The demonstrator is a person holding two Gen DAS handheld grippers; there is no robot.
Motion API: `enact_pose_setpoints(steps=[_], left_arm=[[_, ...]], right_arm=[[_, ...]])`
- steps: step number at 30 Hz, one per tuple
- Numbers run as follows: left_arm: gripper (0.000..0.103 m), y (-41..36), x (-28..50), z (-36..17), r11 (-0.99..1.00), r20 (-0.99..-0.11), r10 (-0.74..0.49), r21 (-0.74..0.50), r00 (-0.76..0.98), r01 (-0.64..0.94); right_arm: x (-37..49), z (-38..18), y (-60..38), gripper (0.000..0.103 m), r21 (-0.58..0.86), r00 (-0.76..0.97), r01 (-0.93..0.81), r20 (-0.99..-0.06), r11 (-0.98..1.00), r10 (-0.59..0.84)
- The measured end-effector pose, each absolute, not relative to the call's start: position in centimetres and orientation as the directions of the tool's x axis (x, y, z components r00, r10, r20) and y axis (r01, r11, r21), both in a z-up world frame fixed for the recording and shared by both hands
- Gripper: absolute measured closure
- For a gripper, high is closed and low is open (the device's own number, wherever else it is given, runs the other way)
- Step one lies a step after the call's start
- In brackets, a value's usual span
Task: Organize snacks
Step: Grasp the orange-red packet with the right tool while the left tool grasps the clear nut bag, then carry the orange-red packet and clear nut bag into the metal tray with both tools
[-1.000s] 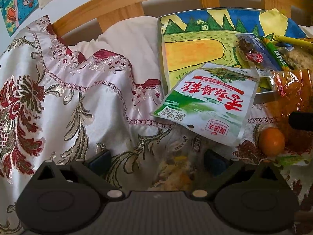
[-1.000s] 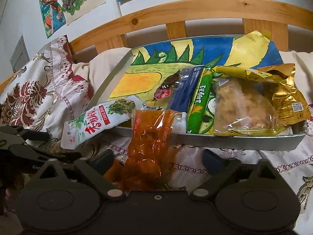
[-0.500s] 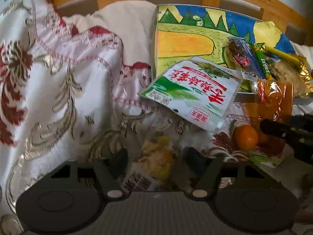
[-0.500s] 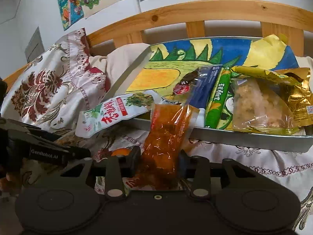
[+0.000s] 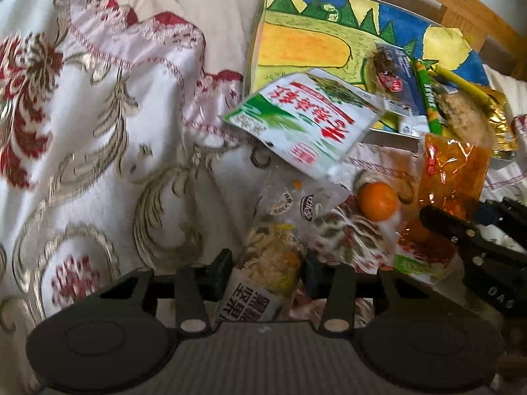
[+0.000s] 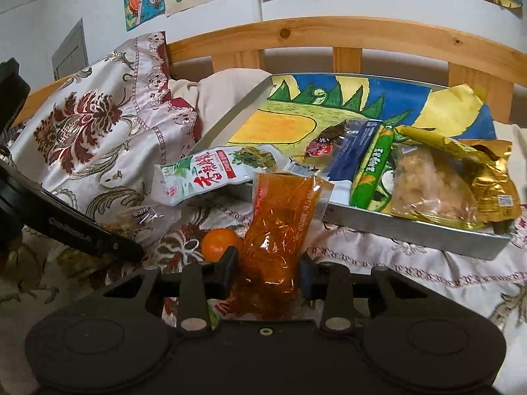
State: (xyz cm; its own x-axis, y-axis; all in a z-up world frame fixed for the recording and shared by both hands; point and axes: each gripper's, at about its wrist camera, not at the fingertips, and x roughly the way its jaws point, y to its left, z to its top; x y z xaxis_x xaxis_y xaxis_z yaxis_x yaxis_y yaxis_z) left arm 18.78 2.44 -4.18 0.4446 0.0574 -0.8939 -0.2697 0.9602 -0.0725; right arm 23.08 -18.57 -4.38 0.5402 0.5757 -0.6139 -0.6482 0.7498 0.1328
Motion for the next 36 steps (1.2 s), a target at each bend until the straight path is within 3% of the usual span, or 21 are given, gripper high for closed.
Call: enact_pose_setpoints(steps=[8,17,26,36], left_arm=[[0.056,0.8,17.3,-2.6,0.953,-0.887,0.032,-0.113,0.461,-0.283],[0.056,-1.2,19.9,1.5,0.950,-0.846,0.037,-0.134,0.531,-0.281],[0.056,-2.6,23.4,3.0,0.928,-0.845,-0.034,-0.225,0.534,-0.297],[0.056,-2.4,30.4,3.5,0.902,-0.765,0.056,-0.236,0.641,-0.361]], right_arm=[[21.6,-2.9,-19.7,0.065,0.136,0.562,-0.630,-0.600,0.765,0.570],[22.6,-0.4,-21.6,0.065,0.164,0.649,-0.580,-0.499,0.798,0.574],[27.2,0.4,-22.6,0.065,0.181,0.737,-0.514,-0.407,0.838,0.540],[32.3,0.3,-24.2,0.065,0.189,0.799,-0.464,-0.332,0.866,0.501]])
